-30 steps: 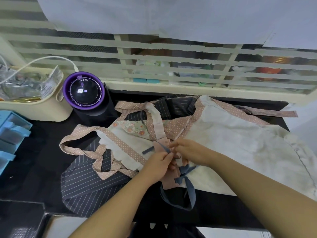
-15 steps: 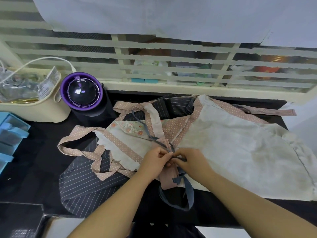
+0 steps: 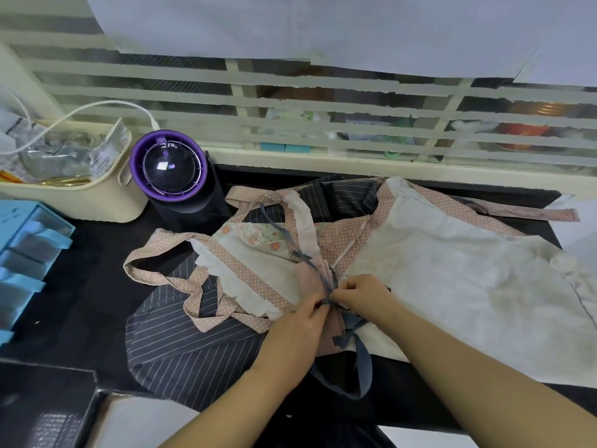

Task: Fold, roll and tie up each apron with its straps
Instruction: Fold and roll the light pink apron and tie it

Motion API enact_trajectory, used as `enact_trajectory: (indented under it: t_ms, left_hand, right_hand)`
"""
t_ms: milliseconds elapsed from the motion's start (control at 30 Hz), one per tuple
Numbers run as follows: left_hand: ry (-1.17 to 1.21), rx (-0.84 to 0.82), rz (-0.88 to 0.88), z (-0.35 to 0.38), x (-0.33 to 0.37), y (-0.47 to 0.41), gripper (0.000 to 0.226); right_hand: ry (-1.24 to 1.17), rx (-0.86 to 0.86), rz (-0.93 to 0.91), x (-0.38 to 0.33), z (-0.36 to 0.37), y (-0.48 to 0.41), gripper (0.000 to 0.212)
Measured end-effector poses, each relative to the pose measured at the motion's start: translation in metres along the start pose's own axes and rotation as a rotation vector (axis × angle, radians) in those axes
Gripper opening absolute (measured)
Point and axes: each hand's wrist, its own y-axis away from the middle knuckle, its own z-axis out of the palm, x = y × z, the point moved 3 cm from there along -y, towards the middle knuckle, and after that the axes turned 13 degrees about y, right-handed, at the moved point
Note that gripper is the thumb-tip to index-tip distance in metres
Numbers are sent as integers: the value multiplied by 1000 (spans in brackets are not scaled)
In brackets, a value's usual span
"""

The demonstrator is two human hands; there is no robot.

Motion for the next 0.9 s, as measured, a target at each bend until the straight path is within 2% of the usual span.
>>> enact_trajectory:
  t_ms: [67,167,233,333,433,500,633,700,767,900]
  left_hand:
    - [-53,-35,-9,5,0,2,55]
    - [-189,-79,-15,7,4,4,66]
    - [-174,-55,-15,7,3,4,69]
    - [-77,-73,-60,6,2,4,63]
    - [-65,-46,-86,8,1,4,56]
    - [-6,2,-80,12,-1,3,55]
    - [33,-21,-105,14,-2,2,56]
    - [55,3,-99,11,-1,0,53]
    - [155,73,-72,9,-1,-1,45]
    - [304,190,-74,4,-2,-8,29]
  right_hand:
    - [11,-27,13,-2,-1,-1,23]
    - [68,2,-61,-10,-5,3,18]
    - [180,41,-142,-16,-5,9,12]
    - [285,43,-248,-20,-5,19,21]
    - [234,1,-303,-17,-7,24,21]
    - [199,-3,-287,-13,-7,21,18]
    - [129,7,-241,-10,-6,17,10]
    - [108,-13,-229,-10,-5,16,14]
    - [41,-60,-199,-10,-4,16,19]
    - [-195,-216,-122,-10,-4,17,16]
